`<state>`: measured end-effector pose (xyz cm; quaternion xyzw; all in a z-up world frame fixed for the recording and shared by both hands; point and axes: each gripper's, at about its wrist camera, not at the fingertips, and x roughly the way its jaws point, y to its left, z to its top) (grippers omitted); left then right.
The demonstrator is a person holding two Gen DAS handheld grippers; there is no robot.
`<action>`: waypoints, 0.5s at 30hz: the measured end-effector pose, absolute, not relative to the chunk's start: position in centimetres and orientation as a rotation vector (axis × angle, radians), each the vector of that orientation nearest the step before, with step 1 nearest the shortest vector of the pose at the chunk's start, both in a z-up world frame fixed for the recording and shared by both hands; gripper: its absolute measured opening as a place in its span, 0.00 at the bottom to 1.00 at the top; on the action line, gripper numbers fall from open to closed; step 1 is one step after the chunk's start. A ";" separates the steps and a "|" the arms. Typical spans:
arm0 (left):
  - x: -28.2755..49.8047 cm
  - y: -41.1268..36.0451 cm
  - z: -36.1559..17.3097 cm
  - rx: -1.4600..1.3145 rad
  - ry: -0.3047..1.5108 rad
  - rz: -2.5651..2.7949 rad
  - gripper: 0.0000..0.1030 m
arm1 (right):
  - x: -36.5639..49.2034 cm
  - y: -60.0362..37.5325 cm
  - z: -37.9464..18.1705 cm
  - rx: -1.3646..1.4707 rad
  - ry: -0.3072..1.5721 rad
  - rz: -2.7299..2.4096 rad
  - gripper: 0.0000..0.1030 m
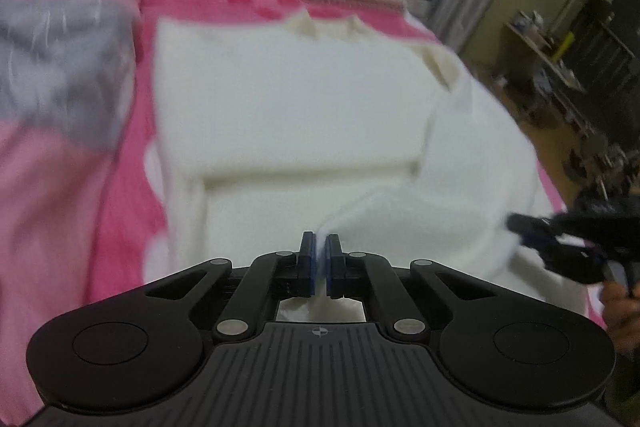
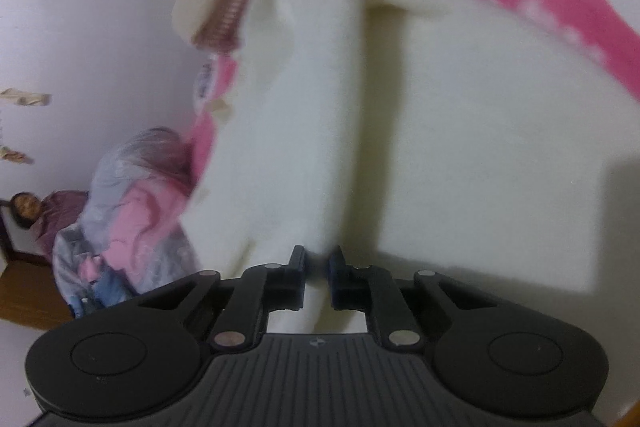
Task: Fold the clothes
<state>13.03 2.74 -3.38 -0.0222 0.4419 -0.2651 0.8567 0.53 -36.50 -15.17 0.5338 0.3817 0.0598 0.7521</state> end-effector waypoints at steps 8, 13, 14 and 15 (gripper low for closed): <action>22.5 3.8 7.3 -0.046 0.614 -0.608 0.02 | 6.7 -35.8 -6.1 1.070 0.476 0.299 0.09; 25.6 4.3 3.1 0.085 0.755 -0.538 0.06 | 8.6 -31.0 -9.1 0.962 0.542 0.312 0.09; 26.2 4.2 0.7 0.124 0.825 -0.492 0.07 | 8.9 -30.0 -10.8 0.924 0.592 0.285 0.09; 26.8 4.2 -1.7 0.161 0.893 -0.439 0.07 | 9.3 -29.2 -12.9 0.886 0.653 0.250 0.09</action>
